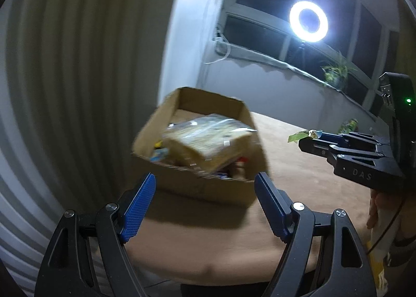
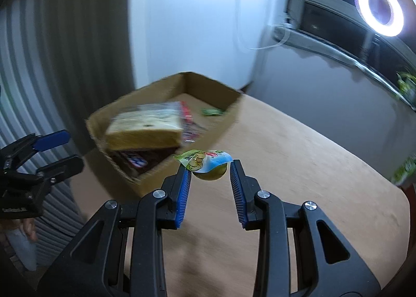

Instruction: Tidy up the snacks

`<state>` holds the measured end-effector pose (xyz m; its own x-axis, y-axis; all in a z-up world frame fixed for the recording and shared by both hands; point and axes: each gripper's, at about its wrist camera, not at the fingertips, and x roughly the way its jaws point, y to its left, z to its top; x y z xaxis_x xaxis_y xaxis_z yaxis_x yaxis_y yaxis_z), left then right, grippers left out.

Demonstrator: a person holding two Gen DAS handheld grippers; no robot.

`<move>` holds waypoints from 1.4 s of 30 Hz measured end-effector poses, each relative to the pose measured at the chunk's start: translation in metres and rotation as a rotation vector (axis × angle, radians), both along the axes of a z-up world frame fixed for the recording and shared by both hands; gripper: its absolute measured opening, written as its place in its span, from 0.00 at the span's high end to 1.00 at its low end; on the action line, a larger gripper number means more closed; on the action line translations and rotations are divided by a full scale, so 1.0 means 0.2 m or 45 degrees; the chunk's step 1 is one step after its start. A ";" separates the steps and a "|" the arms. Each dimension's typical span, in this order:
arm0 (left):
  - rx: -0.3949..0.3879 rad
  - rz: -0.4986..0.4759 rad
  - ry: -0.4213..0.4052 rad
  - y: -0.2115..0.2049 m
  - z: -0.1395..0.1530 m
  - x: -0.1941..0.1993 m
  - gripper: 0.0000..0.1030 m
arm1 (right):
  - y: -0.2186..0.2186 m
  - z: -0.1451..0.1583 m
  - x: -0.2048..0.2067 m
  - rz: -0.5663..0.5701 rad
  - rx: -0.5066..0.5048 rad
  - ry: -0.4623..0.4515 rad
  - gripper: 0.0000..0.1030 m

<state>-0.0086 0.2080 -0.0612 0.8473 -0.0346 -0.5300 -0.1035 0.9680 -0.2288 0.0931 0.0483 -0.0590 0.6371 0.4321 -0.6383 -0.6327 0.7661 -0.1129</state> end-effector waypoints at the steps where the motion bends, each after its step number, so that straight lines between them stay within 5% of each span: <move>1: -0.006 0.013 0.005 0.03 -0.01 -0.01 0.24 | 0.05 -0.01 -0.01 0.023 -0.005 0.005 0.69; 9: -0.010 0.097 0.053 0.17 -0.09 -0.01 0.24 | 0.34 -0.14 0.00 0.122 -0.092 0.061 0.67; 13: 0.016 0.112 0.053 0.19 -0.08 0.00 0.24 | 0.35 -0.16 0.00 0.107 -0.086 0.052 0.43; 19: 0.032 0.112 0.049 0.18 -0.07 -0.01 0.24 | 0.32 -0.15 0.01 0.083 -0.060 0.040 0.42; 28: 0.081 0.106 0.028 0.10 0.00 -0.02 0.24 | 0.20 -0.08 -0.04 0.058 0.043 -0.005 0.18; 42: 0.197 -0.018 0.003 -0.24 0.13 0.04 0.18 | -0.27 0.00 -0.08 -0.086 0.215 -0.048 0.05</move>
<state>-0.0004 0.1606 -0.0351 0.8459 0.0358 -0.5322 -0.0900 0.9930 -0.0764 0.0778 -0.0048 -0.0586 0.6904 0.4869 -0.5351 -0.5772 0.8166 -0.0016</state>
